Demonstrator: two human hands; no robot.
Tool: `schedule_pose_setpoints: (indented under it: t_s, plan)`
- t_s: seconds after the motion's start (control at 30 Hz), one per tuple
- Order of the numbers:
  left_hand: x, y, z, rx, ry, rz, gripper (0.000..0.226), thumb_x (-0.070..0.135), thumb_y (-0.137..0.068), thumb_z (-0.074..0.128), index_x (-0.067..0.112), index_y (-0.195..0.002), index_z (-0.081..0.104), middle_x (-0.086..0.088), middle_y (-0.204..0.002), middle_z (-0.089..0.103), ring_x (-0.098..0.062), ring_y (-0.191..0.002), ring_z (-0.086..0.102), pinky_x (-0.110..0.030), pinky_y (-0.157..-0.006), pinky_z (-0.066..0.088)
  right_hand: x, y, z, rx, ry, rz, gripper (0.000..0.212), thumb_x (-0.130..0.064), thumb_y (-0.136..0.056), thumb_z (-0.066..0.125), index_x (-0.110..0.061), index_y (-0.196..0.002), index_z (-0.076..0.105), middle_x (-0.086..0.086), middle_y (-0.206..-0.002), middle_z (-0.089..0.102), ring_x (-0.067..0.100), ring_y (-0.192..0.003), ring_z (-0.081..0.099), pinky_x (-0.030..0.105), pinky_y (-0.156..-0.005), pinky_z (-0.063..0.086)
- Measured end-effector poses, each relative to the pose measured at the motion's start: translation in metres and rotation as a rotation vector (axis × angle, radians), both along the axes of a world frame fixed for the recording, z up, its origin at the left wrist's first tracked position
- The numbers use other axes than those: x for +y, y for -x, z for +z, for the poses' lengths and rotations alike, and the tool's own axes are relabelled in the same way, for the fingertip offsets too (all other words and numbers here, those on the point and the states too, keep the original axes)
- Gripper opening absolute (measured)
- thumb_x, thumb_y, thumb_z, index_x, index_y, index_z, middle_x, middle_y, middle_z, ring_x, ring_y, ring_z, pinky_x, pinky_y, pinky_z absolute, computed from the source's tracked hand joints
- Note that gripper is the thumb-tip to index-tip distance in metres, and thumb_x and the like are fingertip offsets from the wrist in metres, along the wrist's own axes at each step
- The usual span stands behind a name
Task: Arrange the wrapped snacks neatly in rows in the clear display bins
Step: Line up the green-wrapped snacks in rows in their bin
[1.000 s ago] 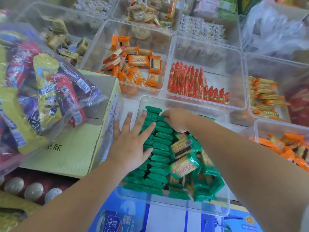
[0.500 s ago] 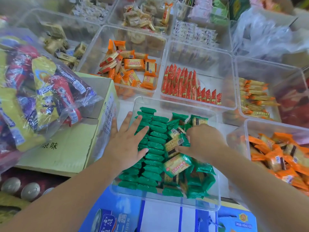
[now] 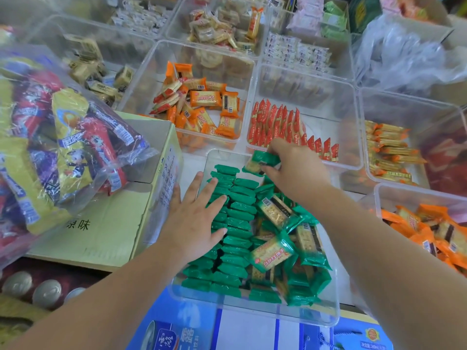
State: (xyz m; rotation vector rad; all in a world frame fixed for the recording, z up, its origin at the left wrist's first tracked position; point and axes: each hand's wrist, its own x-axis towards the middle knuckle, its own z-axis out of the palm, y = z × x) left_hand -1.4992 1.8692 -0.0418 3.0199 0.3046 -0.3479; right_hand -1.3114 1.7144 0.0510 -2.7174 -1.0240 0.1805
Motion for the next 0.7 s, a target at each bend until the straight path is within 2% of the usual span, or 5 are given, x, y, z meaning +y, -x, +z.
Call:
schedule_pose_setpoints:
  t_s: [0.2,0.3,0.43,0.53,0.7]
  plan:
    - [0.0,0.0,0.0,0.001,0.005,-0.004,0.076,0.074,-0.092,0.037,0.04,-0.157,0.017,0.003,-0.168,-0.012,-0.028,-0.15,-0.029,-0.066,-0.119,0.008,0.027,0.002,-0.048,0.004,0.239,0.06,0.02,-0.029,-0.095,0.064,-0.023,-0.103,0.048,0.004,-0.086,0.066,0.029,-0.072,0.061,0.041,-0.061,0.058]
    - [0.001,0.001,-0.001,-0.009,0.014,-0.004,0.076,0.073,-0.091,0.038,0.039,-0.157,0.019,0.003,-0.169,-0.01,-0.028,-0.151,-0.027,-0.066,-0.119,0.009,0.032,0.003,-0.058,0.048,0.215,-0.002,0.023,-0.027,-0.095,0.064,-0.021,-0.113,0.05,0.005,-0.085,0.067,0.029,-0.072,0.061,0.041,-0.06,0.058]
    - [0.001,0.001,-0.002,-0.019,0.024,-0.004,0.077,0.073,-0.091,0.038,0.039,-0.157,0.019,0.003,-0.169,-0.01,-0.027,-0.151,-0.027,-0.065,-0.119,0.009,0.028,0.001,-0.058,0.19,0.139,0.038,0.034,-0.047,-0.091,0.057,-0.023,-0.114,0.061,0.0,-0.094,0.068,0.024,-0.081,0.062,0.038,-0.067,0.058]
    - [0.001,0.001,-0.002,-0.017,0.023,-0.012,0.077,0.074,-0.091,0.037,0.039,-0.157,0.017,0.004,-0.168,-0.011,-0.027,-0.151,-0.028,-0.065,-0.12,0.009,0.02,-0.006,-0.06,0.302,0.062,-0.025,0.033,-0.037,-0.097,0.047,-0.018,-0.114,0.069,0.008,-0.099,0.071,0.026,-0.084,0.062,0.038,-0.074,0.056]
    - [0.002,0.001,-0.002,-0.02,0.04,-0.013,0.075,0.072,-0.092,0.038,0.04,-0.157,0.018,0.003,-0.168,-0.013,-0.027,-0.151,-0.028,-0.064,-0.12,0.01,0.022,-0.013,-0.067,0.284,0.124,-0.062,0.031,-0.033,-0.104,0.045,-0.02,-0.115,0.071,0.005,-0.088,0.067,0.021,-0.071,0.059,0.033,-0.065,0.054]
